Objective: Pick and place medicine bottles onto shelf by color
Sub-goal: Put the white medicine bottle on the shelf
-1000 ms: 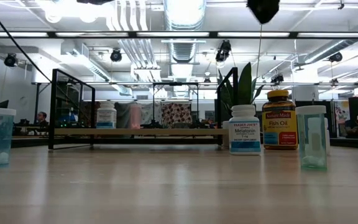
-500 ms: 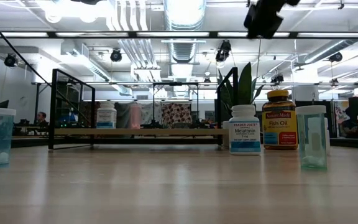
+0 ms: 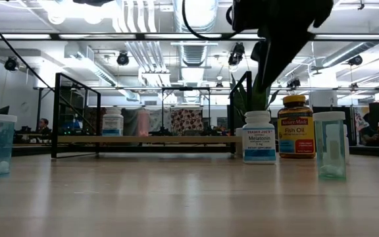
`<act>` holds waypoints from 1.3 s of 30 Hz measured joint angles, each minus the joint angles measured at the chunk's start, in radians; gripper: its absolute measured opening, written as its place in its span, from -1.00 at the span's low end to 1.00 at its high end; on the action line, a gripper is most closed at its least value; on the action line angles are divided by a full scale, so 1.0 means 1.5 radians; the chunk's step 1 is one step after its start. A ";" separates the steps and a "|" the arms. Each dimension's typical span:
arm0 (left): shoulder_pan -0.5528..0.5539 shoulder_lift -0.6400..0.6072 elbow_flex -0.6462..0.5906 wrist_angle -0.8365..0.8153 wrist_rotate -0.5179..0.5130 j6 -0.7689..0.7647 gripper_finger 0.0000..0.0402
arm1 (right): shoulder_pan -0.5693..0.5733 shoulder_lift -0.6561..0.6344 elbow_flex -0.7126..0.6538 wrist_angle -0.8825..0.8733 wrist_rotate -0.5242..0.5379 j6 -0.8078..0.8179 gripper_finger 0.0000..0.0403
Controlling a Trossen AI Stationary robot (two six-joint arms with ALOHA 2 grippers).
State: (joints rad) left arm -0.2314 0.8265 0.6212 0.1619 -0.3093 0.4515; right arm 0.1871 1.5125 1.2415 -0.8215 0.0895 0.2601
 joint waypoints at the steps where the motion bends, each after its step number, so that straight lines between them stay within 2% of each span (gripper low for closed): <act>1: 0.000 0.000 0.000 0.001 0.000 0.000 -0.19 | 0.000 0.002 0.000 -0.002 0.015 -0.006 0.27; 4: 0.000 -0.003 -0.004 -0.001 -0.005 0.000 -0.19 | 0.000 0.006 0.000 -0.002 0.043 -0.006 0.34; 9: 0.000 -0.003 -0.004 0.001 -0.010 0.000 -0.19 | 0.000 0.021 -0.002 0.001 0.066 -0.006 0.35; 23: 0.000 -0.002 -0.008 0.001 -0.010 0.001 -0.19 | -0.015 0.087 -0.005 -0.006 0.098 0.007 0.30; 30: 0.000 -0.005 -0.015 0.004 -0.010 0.003 -0.19 | -0.015 0.094 -0.006 -0.001 0.098 0.006 0.19; 39: 0.000 -0.006 -0.016 0.007 -0.009 0.005 -0.19 | -0.014 0.090 -0.006 -0.002 0.090 0.018 -0.12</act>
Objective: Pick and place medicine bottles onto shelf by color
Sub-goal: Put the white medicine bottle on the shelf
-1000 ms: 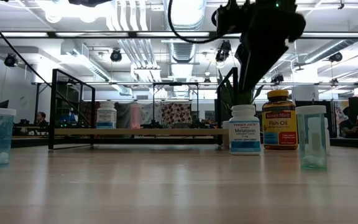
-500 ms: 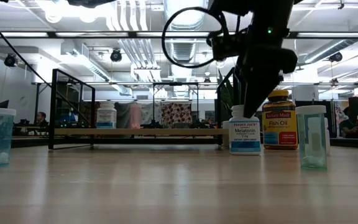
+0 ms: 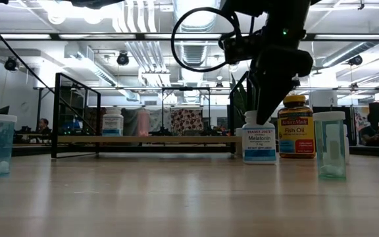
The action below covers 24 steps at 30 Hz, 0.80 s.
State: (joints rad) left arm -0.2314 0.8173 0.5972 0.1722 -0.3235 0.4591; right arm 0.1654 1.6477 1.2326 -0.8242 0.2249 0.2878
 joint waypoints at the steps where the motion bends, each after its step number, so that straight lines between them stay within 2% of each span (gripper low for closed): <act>1: 0.000 0.000 0.000 0.000 0.000 0.000 -0.19 | 0.000 -0.002 0.000 0.000 -0.008 -0.001 -0.14; 9: 0.000 0.000 -0.002 -0.001 0.000 0.001 -0.19 | 0.010 -0.007 0.045 -0.019 -0.097 -0.006 -0.13; 16: 0.000 -0.001 -0.008 0.016 0.000 0.002 -0.19 | 0.036 -0.007 0.132 -0.056 -0.100 -0.014 -0.14; 24: 0.000 -0.001 -0.008 0.044 0.000 0.002 -0.19 | 0.018 -0.007 0.213 -0.061 -0.073 -0.082 -0.15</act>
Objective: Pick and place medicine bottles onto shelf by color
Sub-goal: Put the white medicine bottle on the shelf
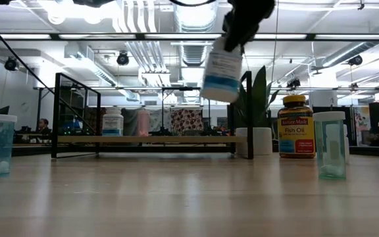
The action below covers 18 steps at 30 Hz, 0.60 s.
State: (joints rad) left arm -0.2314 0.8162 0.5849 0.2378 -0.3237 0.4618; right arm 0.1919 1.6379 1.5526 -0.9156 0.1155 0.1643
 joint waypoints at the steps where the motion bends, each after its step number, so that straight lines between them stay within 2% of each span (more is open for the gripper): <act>1: 0.000 0.000 -0.001 0.007 0.000 0.000 -0.19 | -0.007 0.000 0.007 0.000 0.010 -0.008 -0.15; 11: 0.000 0.000 -0.002 0.017 -0.002 0.009 -0.19 | -0.096 0.002 0.076 0.017 0.034 -0.128 -0.15; 14: 0.000 0.000 -0.003 0.019 -0.002 0.011 -0.19 | -0.127 0.027 0.113 0.023 0.035 -0.163 -0.15; 18: 0.000 0.000 -0.003 0.027 -0.002 0.011 -0.19 | -0.162 0.101 0.183 -0.012 0.034 -0.256 -0.15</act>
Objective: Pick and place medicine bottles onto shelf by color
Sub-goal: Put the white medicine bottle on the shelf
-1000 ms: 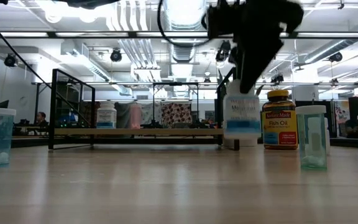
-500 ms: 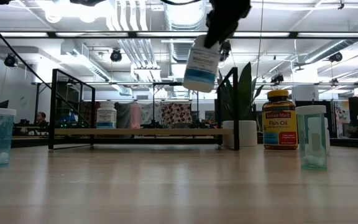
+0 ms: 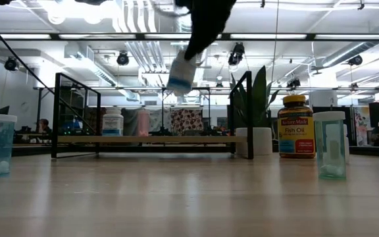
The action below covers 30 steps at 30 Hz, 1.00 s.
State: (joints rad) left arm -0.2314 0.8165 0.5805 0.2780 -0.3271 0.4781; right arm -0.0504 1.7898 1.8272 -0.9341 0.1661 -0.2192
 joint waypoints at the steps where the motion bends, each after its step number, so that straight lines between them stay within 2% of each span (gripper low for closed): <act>1: 0.000 0.000 0.000 0.001 0.000 0.000 -0.19 | -0.010 0.020 0.024 -0.026 0.006 -0.023 -0.15; 4: 0.000 0.000 0.000 0.001 0.000 0.000 -0.19 | -0.049 0.074 0.104 -0.060 -0.007 -0.054 -0.15; 7: 0.000 0.001 0.000 0.000 0.000 0.000 -0.19 | -0.099 0.109 0.176 -0.078 -0.070 -0.078 -0.15; 9: 0.000 0.000 0.000 0.000 0.000 0.000 -0.19 | -0.129 0.134 0.212 -0.095 -0.104 -0.093 -0.15; 12: 0.000 -0.001 0.000 0.001 0.000 0.003 -0.19 | -0.165 0.166 0.250 -0.118 -0.116 -0.100 -0.15; 18: 0.000 -0.001 0.002 0.002 0.000 0.008 -0.19 | -0.209 0.202 0.263 -0.129 -0.113 -0.119 -0.15; 30: 0.000 -0.005 0.001 0.008 0.000 0.023 -0.19 | -0.228 0.246 0.260 -0.122 -0.115 -0.146 -0.15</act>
State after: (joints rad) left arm -0.2312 0.8092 0.5823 0.2897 -0.3271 0.5129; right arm -0.3922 2.1582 2.2166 -1.1170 -0.0065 -0.4381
